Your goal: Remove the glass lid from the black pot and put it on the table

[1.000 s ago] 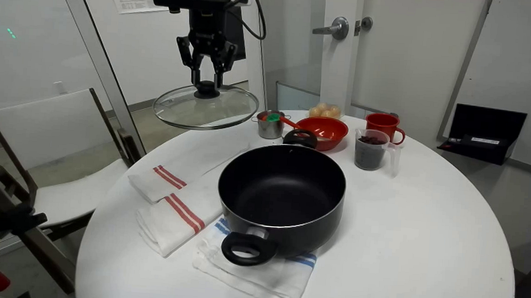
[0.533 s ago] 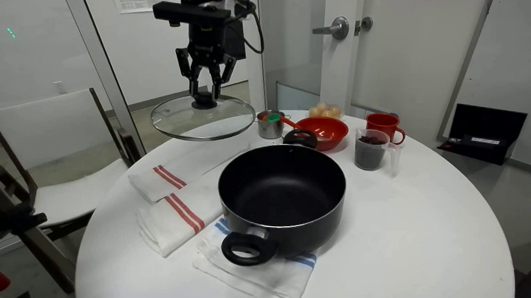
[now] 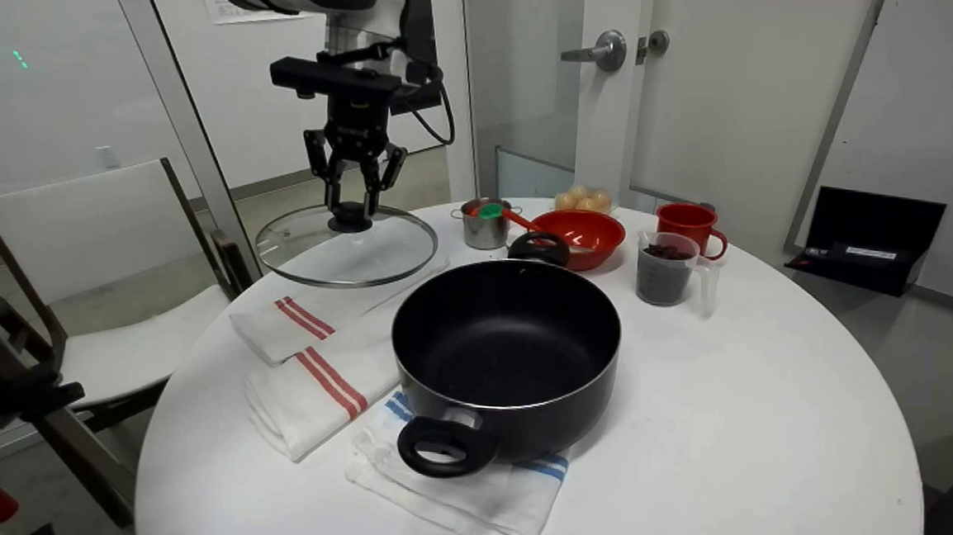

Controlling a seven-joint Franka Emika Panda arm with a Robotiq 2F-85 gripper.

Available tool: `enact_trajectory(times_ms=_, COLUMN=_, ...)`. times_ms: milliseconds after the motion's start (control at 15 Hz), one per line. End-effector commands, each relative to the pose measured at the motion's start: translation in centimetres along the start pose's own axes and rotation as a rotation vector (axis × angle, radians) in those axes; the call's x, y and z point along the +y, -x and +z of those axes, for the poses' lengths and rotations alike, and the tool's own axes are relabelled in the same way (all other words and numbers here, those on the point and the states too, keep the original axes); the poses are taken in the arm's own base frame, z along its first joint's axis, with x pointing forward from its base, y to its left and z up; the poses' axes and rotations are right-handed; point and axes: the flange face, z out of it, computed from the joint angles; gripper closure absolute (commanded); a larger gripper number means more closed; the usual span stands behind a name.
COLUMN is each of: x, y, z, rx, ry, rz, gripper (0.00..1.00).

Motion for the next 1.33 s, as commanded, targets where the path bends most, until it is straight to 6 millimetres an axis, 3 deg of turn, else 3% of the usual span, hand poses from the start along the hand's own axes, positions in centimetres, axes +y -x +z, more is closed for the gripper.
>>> enact_trajectory(times_ms=0, x=0.0, y=-1.6, z=0.6, rx=-0.007, ry=0.04, rz=-0.027, gripper=0.75)
enact_trajectory(times_ms=667, x=0.5, y=-2.9, z=5.7, rx=0.053, ry=0.128, rz=-0.073, gripper=0.75)
enact_trajectory(times_ms=1267, x=0.1, y=-2.9, z=8.1, rx=0.078, ry=0.195, rz=-0.114, gripper=0.75)
